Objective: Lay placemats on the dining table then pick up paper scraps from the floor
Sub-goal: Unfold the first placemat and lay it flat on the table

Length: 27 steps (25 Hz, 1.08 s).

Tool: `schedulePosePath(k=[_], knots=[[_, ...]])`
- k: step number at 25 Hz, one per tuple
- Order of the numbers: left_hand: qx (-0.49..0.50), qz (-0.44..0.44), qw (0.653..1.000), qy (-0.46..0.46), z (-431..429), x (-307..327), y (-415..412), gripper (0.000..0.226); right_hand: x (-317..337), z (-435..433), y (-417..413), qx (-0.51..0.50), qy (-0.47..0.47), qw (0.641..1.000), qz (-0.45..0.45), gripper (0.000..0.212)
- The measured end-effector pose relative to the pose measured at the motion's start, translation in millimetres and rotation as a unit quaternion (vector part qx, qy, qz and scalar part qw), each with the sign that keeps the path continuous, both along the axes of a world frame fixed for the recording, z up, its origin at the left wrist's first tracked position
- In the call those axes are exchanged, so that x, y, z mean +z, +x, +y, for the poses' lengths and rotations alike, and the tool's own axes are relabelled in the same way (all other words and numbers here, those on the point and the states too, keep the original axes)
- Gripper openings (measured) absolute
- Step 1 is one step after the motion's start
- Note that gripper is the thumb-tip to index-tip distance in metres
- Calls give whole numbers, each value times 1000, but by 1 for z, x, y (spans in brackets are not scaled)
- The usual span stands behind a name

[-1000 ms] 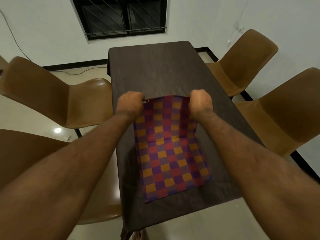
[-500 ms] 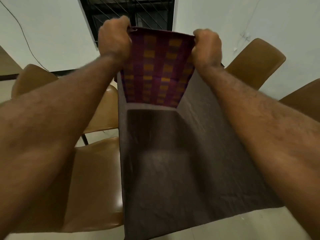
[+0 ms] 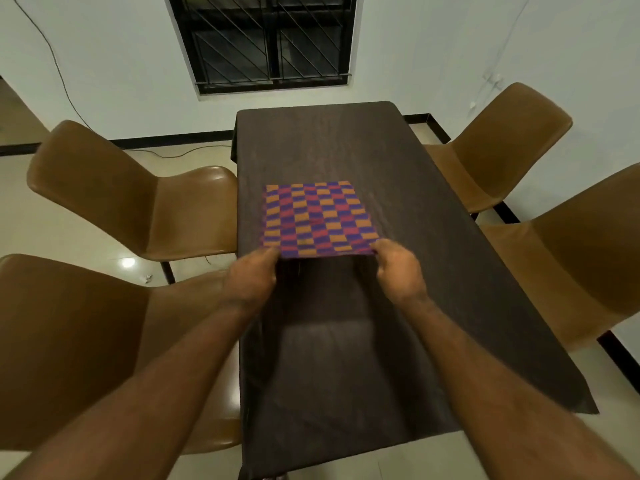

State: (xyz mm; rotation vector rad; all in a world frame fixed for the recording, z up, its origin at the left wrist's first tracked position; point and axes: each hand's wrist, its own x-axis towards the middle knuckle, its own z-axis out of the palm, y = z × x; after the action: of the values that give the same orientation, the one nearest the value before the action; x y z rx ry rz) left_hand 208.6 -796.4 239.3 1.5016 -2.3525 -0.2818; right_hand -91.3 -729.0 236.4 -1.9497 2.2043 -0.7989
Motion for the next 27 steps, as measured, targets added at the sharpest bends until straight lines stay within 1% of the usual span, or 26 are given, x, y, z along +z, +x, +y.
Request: schedulePosePath(k=[3,5,7,9,12,14,17,20,22,23,25,27], knots=[[-15,-28,995,92,44,-43,15,17,-36,40,15,29,79,996,-18,31],[-32,-45,991,123,68,-56,20,19,-50,64,21,30,117,992,-30,31],[-46,-41,988,139,91,-61,24,22,-63,86,23,21,145,988,-48,36],[-53,-32,987,151,113,-64,27,23,-69,108,25,10,167,985,-46,38],[-59,-65,983,159,143,-76,35,26,-72,140,28,6,176,983,-45,40],[-58,-79,982,160,161,-85,39,32,-73,160,30,14,190,981,-46,43],[-70,-97,982,147,180,-94,42,39,-75,181,31,15,208,977,-37,45],[-90,-120,980,134,191,-95,44,41,-75,192,32,10,220,975,-44,45],[-102,-131,978,124,195,-93,44,39,-74,199,34,-3,223,973,-50,42],[-107,-136,978,119,197,-91,45,38,-73,202,36,-16,224,973,-53,38],[-115,-156,974,115,201,-91,47,34,-70,208,41,-36,229,973,-18,29],[-131,-180,969,105,205,-94,48,31,-72,214,44,-39,241,969,36,28]])
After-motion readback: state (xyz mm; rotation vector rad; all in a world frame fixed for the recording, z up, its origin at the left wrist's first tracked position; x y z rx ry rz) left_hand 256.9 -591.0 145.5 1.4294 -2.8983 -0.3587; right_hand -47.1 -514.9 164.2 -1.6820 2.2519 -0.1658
